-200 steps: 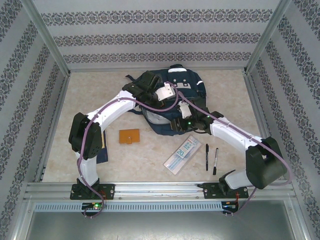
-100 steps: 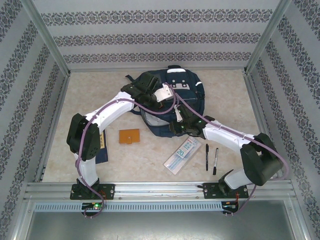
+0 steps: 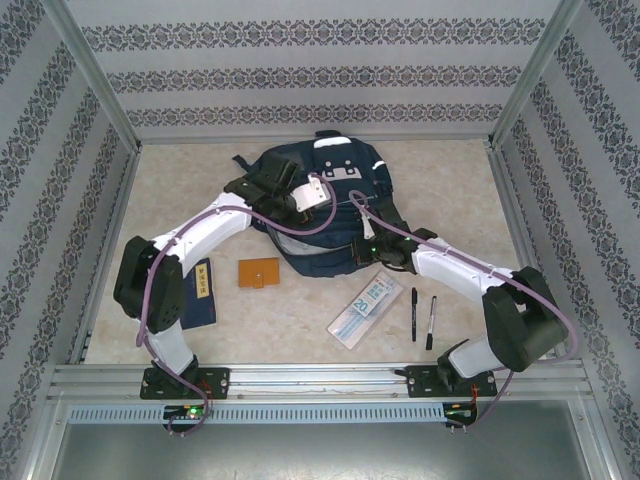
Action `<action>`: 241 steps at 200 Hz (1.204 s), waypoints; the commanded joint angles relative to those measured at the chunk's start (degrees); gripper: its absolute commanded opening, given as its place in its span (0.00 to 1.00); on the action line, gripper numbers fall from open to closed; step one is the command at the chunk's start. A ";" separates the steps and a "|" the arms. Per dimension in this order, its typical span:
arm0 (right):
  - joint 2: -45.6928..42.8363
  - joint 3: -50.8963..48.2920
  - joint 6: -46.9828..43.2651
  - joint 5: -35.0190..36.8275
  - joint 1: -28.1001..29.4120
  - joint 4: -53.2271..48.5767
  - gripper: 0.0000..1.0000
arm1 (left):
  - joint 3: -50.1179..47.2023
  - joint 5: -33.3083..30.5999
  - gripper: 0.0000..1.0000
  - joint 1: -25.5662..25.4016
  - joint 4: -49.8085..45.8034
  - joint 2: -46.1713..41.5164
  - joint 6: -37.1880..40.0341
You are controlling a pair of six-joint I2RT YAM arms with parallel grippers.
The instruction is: Pack books, pencil case, and school supplies into a backpack
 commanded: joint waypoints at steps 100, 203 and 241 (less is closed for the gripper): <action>-0.20 0.78 -9.62 -8.50 -11.73 1.73 0.00 | -3.51 16.49 0.00 9.82 3.87 -5.14 8.52; 0.42 4.23 -6.59 -21.68 -2.12 7.55 0.00 | -4.72 34.83 0.60 12.08 10.61 -2.02 12.43; 0.27 5.35 -7.52 -12.78 -3.39 1.10 0.21 | -11.57 36.51 0.70 10.03 9.30 -7.42 18.50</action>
